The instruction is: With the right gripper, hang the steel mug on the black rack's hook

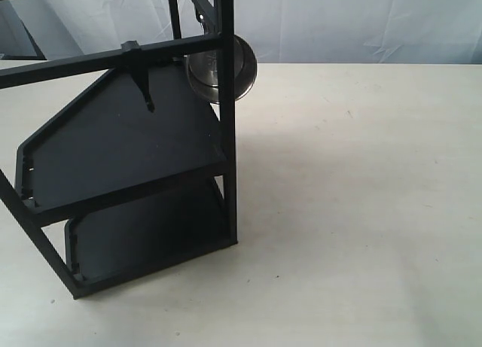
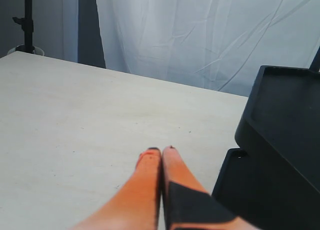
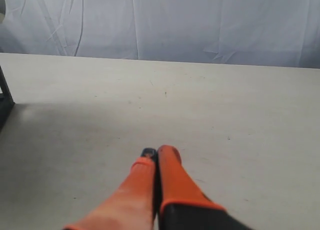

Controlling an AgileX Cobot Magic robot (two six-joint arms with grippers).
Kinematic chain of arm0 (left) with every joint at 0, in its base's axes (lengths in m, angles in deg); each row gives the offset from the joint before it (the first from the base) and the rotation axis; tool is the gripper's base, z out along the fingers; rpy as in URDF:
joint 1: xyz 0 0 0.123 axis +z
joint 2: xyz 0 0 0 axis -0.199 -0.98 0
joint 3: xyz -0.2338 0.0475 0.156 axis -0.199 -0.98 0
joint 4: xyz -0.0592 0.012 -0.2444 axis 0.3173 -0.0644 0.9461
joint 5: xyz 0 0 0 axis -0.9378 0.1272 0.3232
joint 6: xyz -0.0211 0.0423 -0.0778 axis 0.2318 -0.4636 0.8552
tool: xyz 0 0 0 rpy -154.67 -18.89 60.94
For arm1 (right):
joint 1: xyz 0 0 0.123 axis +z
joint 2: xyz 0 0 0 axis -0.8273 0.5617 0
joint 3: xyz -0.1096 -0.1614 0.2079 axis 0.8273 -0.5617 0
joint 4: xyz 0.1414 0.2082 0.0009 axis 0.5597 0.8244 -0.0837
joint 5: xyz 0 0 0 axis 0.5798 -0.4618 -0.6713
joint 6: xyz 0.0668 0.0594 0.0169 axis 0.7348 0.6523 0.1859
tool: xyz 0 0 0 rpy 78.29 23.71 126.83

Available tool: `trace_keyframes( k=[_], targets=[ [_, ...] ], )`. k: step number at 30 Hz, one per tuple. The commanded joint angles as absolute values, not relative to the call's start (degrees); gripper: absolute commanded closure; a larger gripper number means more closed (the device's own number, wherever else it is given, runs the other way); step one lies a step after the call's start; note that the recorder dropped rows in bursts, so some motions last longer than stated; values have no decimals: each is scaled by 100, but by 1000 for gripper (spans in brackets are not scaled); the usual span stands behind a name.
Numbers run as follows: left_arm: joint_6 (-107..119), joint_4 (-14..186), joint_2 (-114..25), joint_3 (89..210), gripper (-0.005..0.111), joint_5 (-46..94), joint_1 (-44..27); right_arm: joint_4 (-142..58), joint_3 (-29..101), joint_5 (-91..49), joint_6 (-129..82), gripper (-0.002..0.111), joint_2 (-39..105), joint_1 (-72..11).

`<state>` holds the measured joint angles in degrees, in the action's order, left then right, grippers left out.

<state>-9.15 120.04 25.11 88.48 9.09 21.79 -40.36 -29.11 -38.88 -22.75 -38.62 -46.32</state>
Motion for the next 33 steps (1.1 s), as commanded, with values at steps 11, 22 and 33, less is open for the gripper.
trace_keyframes(
  k=[11, 22, 33],
  targets=[
    [-904, 11988, 2539, 8850, 105, 916, 2176, -4032, -2924, -3847, -2311, 108, -3904, -4665],
    [-904, 11988, 2539, 8850, 105, 916, 2176, -4032, -2924, -3847, -2311, 108, -3904, -4665],
    [-904, 11988, 2539, 8850, 105, 927, 2305, -4032, -2924, -3847, -2311, 108, -3904, -4665]
  ],
)
